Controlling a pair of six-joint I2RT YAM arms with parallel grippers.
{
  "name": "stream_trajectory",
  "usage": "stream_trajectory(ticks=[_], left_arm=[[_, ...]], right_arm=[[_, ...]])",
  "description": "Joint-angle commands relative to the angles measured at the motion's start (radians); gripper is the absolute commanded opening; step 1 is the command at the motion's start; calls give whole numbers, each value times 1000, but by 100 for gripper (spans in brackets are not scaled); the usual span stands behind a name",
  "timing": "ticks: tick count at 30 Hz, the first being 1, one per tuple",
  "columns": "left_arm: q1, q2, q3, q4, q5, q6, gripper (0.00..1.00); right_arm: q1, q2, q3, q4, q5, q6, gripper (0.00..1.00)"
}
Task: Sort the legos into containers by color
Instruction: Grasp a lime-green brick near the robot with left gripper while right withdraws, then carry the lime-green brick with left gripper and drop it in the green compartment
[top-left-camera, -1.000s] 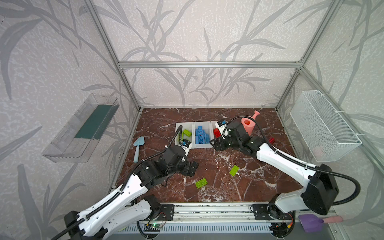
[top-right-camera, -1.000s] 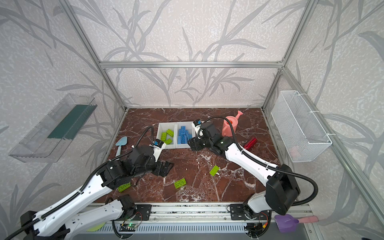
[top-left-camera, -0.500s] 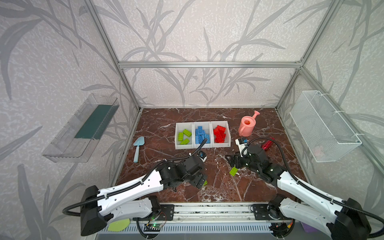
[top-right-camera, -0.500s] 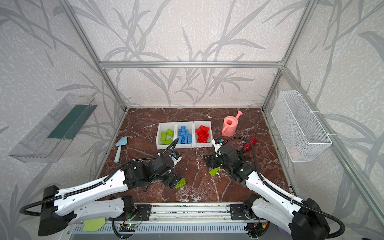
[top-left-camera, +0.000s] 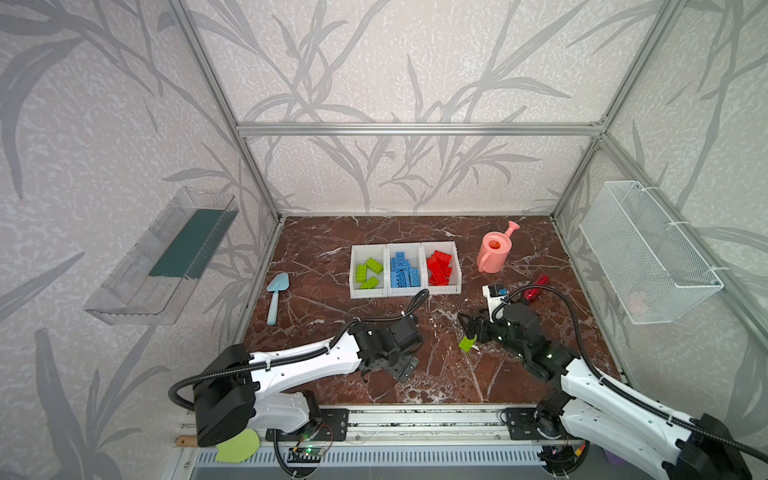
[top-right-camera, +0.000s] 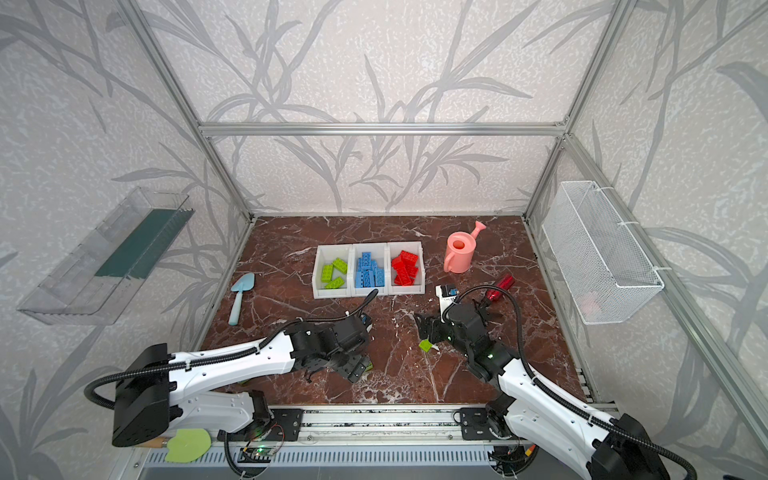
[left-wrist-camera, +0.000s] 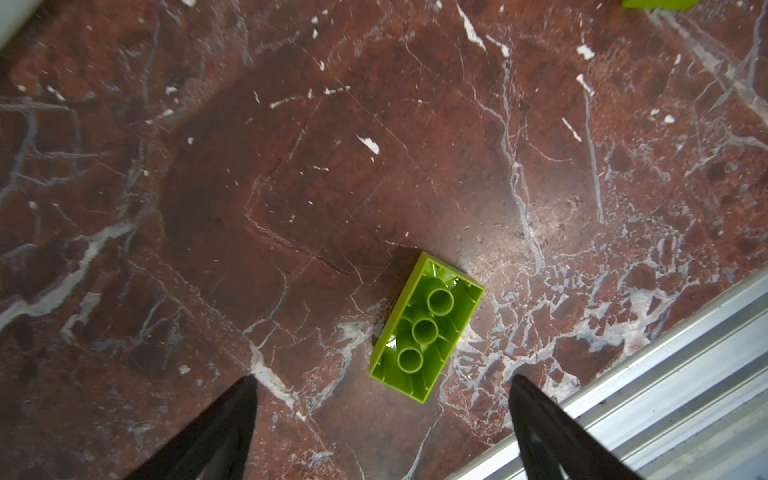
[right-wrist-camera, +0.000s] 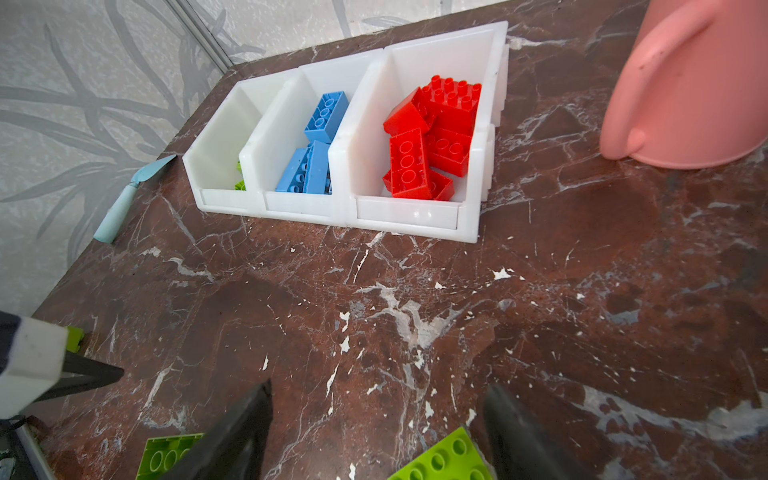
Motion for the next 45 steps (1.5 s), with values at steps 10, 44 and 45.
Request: stream_trajectory(ticks=[10, 44, 45], left_arm=[[-5, 112, -24, 29, 0, -60, 93], [25, 197, 33, 42, -99, -73, 36], [27, 189, 37, 37, -105, -75, 36]], right_arm=[[-4, 41, -13, 80, 11, 17, 81], [-3, 59, -11, 81, 12, 12, 81], [-4, 60, -12, 81, 12, 12, 81]])
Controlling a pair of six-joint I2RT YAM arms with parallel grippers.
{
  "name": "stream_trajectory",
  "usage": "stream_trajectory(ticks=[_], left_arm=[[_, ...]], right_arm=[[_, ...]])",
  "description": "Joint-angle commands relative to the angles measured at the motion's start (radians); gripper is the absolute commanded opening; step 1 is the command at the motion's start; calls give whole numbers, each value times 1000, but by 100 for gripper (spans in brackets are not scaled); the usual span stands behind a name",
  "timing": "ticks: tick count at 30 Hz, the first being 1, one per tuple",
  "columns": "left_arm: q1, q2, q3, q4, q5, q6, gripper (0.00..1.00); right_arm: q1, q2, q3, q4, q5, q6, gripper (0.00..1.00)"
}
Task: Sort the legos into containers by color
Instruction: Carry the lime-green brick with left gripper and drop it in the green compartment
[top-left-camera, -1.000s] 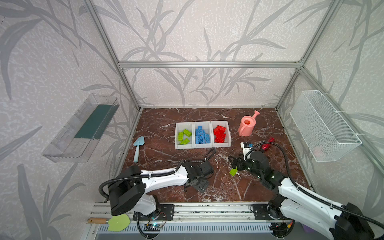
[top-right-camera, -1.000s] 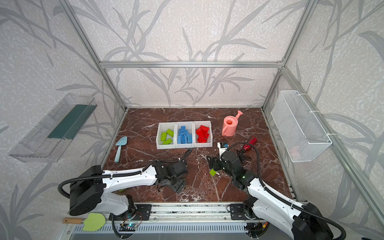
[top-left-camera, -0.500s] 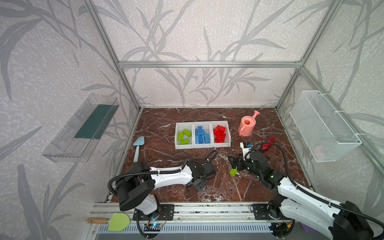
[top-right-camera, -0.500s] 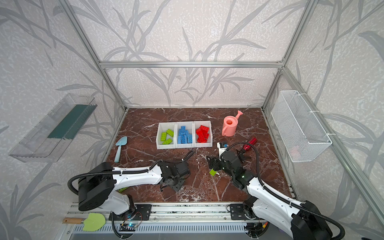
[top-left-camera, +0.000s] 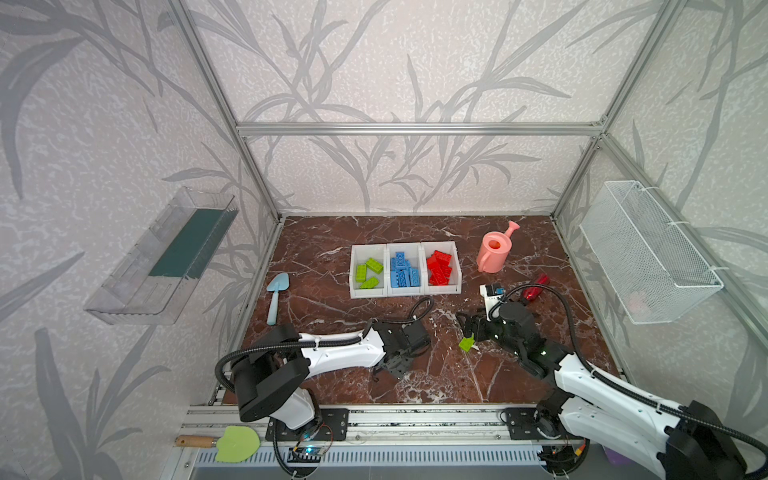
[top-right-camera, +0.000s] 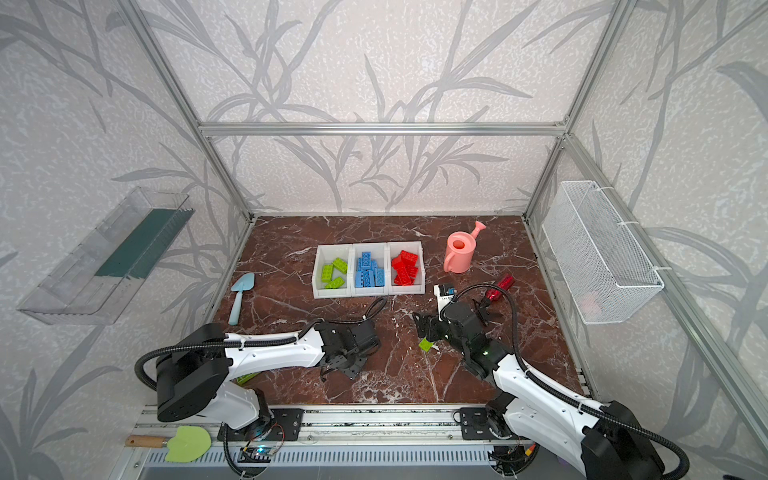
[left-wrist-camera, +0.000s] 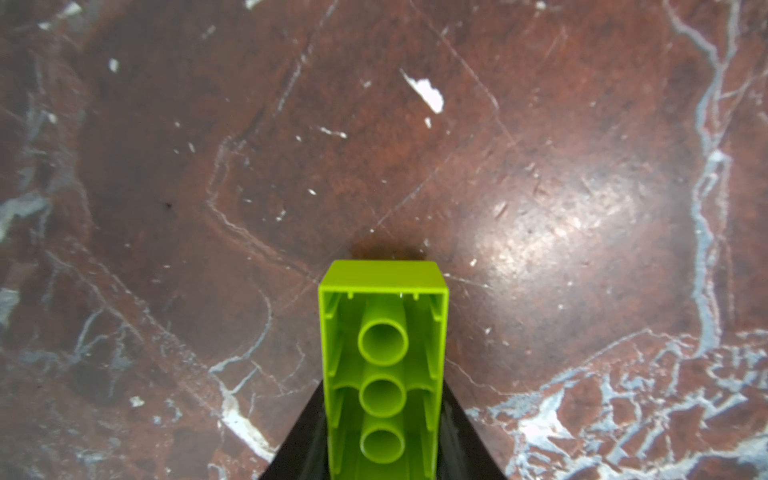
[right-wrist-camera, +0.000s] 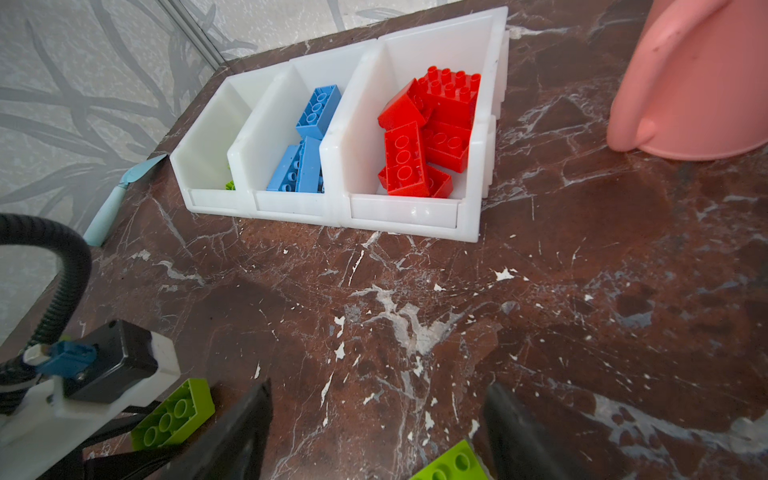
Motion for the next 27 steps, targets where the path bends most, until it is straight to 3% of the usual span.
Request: stream_trajectory(ticks=[1, 7, 18, 27], left_arm=[[10, -41, 40, -28, -53, -14, 36], [39, -147, 76, -92, -96, -44, 34], [220, -371, 166, -181, -65, -52, 34], [436, -305, 382, -273, 18, 32, 33]], right_arm=[[-4, -9, -7, 19, 7, 2, 81], [-3, -17, -7, 19, -11, 8, 81], [-3, -59, 7, 4, -54, 17, 81], [10, -41, 32, 16, -85, 41, 81]])
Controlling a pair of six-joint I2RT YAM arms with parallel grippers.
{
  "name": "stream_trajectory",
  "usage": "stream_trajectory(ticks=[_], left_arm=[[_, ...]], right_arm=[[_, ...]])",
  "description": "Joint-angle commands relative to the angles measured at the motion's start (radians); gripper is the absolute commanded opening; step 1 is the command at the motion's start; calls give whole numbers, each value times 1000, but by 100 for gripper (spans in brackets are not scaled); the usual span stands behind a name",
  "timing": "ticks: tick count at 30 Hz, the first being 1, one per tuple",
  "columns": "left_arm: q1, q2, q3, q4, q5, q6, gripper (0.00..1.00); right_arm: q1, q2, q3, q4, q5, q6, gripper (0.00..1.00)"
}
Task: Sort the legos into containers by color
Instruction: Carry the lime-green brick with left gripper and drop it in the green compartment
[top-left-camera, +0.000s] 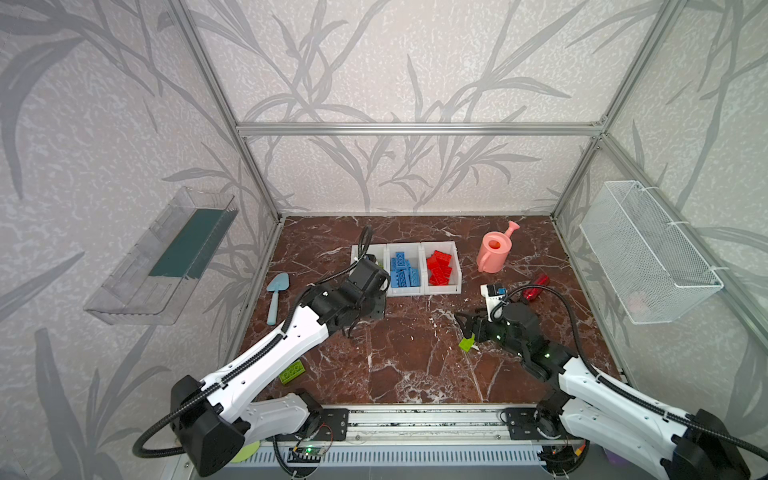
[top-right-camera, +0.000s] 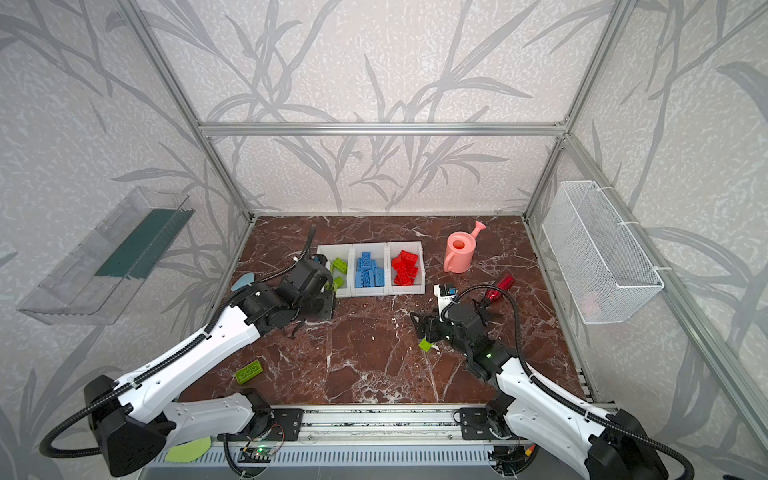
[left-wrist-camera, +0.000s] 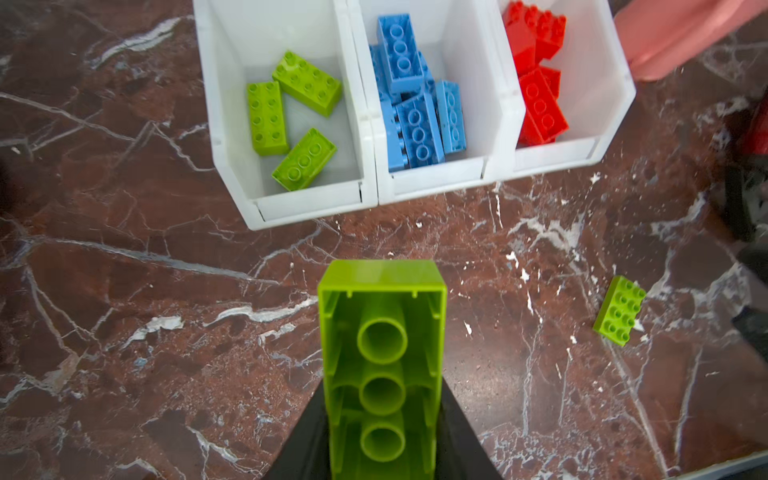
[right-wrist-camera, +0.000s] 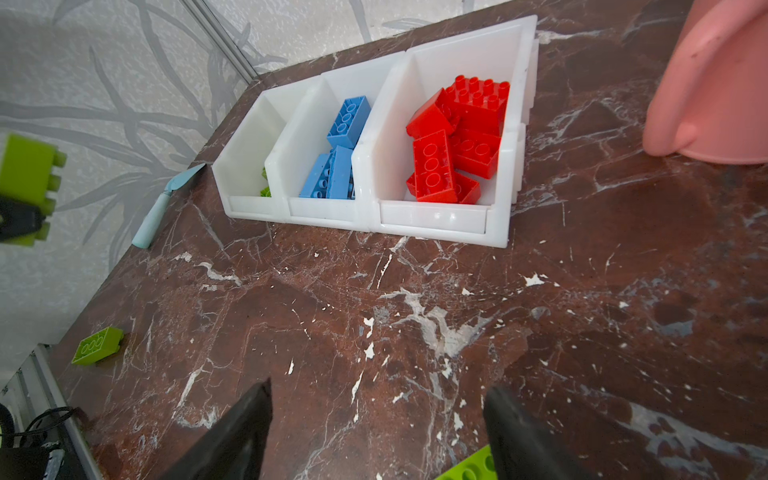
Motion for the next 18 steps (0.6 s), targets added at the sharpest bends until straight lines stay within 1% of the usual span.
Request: stream_trajectory(ticks=[1, 4, 8, 15, 18], left_arm=[[72, 45, 80, -60, 50, 51, 33], [145, 111, 152, -74, 101, 76, 33], [210, 211, 240, -77, 152, 107, 32], [280, 403, 358, -72, 207, 132, 32], [301, 508, 439, -124, 234, 154, 31]], right_arm=[[11, 7, 35, 15, -18, 9, 81], [14, -7, 22, 31, -5, 4, 81], [15, -18, 2, 56, 20, -9, 81], [15, 48, -9, 94, 19, -5, 82], [15, 102, -9, 117, -5, 10, 83]])
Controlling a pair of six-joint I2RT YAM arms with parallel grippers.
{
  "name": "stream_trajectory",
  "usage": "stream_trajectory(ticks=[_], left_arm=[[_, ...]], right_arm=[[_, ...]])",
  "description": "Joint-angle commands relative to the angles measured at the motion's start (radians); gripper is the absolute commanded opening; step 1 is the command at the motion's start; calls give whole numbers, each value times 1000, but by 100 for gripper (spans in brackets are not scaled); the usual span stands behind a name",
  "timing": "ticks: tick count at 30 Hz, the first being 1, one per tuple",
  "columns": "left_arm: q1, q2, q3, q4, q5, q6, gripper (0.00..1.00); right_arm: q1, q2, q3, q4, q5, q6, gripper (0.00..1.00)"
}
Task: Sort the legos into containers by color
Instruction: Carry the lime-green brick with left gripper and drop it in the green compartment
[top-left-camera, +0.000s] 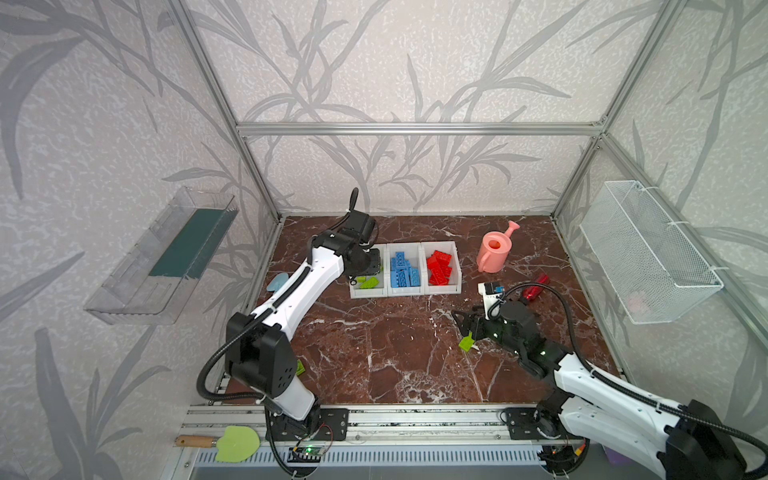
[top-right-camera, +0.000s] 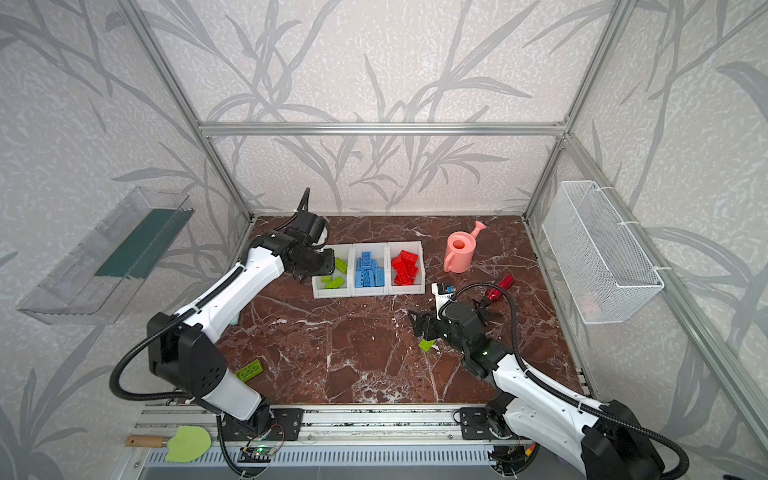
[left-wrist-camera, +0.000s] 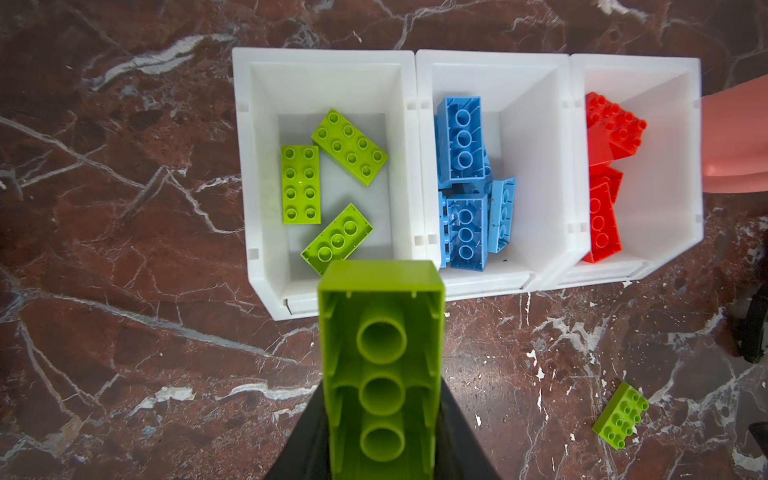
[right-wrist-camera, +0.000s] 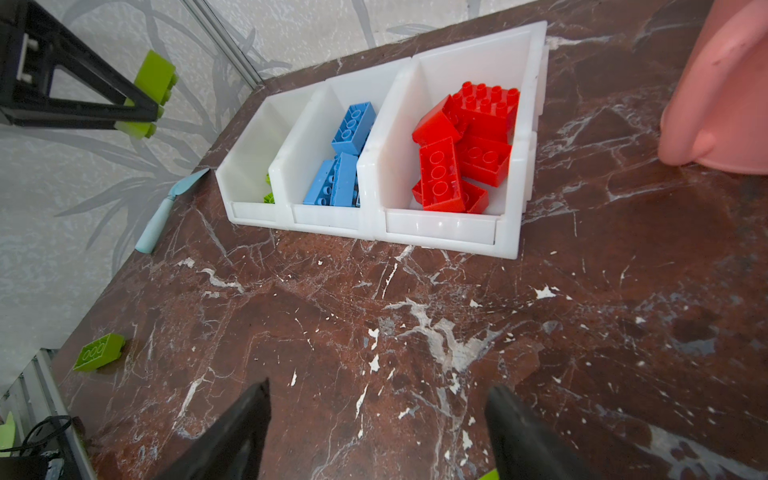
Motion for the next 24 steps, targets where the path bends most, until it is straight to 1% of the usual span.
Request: stream_trajectory(ticks=[1, 9, 12, 19, 24], left_arm=[[19, 95, 86, -69, 43, 45, 30], [45, 265, 170, -45, 50, 46, 30], [49, 317, 193, -46, 36, 54, 30], [57, 369, 229, -41, 24, 59, 31], [58, 370, 248, -69, -4, 61, 40]], right_arm=[[4, 55, -9, 54, -20, 12, 83], [0, 196, 30, 78, -61, 24, 84], [-5, 236, 41, 88, -84, 31, 85], [-13, 259, 51, 85, -99, 28, 85], [-16, 249, 57, 56, -91, 22, 86]])
